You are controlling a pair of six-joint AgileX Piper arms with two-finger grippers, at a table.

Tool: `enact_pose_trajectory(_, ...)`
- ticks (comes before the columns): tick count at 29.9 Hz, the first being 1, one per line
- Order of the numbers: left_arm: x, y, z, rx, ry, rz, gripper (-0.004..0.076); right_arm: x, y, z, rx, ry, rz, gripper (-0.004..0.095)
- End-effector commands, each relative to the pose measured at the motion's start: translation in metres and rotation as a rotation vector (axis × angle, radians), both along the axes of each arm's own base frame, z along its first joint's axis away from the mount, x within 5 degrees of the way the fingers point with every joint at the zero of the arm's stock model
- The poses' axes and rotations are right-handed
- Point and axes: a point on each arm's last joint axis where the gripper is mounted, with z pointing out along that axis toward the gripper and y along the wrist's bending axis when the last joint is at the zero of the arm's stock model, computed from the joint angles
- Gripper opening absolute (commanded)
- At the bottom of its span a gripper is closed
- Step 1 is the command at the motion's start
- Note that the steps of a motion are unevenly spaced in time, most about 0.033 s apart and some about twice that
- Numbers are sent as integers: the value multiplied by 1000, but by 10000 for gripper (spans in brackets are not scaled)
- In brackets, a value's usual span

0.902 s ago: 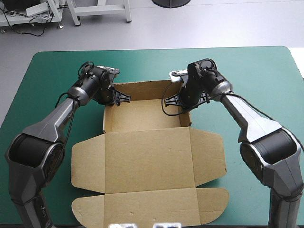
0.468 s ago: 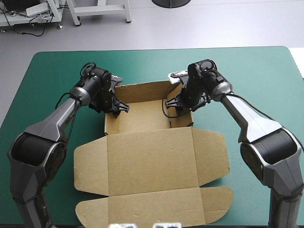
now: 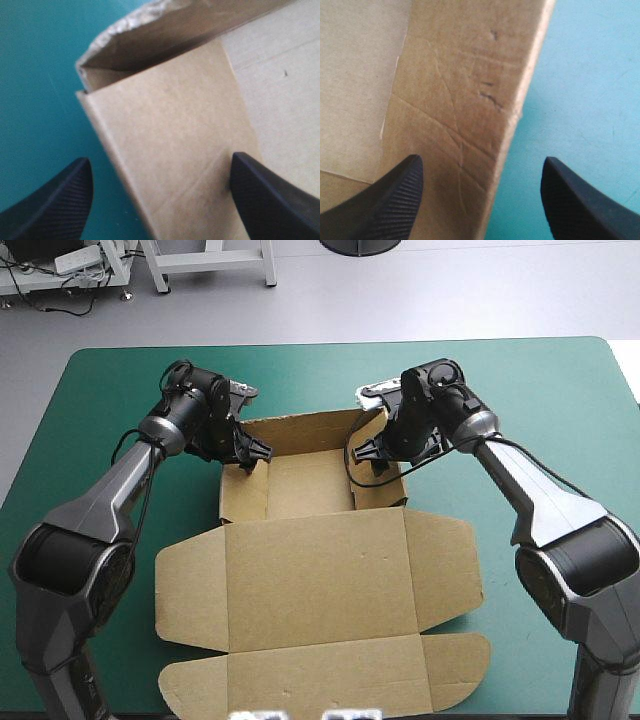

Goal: Fold the box

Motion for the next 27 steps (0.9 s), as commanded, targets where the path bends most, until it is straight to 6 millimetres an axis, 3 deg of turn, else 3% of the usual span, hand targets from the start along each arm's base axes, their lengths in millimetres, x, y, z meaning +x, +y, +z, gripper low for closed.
enact_pose_trajectory(1, -22, 6, 72, -66, -226, -28, 549, -20, -14, 62, 40, -149, 13, 624)
enact_pose_trajectory(7, -68, 13, 147, -240, -505, -98, 549, -54, -34, 120, 73, -306, 9, 595)
enact_pose_trajectory(10, -101, 19, 170, -341, -651, -131, 549, -71, -42, 140, 98, -359, 7, 559)
enact_pose_trajectory(14, -142, 32, 164, -391, -770, -148, 533, -86, -47, 156, 143, -391, 13, 525)
enact_pose_trajectory(19, -194, 51, 123, -409, -880, -161, 425, -99, -49, 152, 167, -366, 44, 499)
enact_pose_trajectory(23, -238, 67, 96, -459, -970, -128, 272, -102, -50, 128, 131, -301, 60, 440)
enact_pose_trajectory(27, -271, 79, 80, -500, -1023, -113, 83, -102, -48, 111, 127, -236, 63, 320)
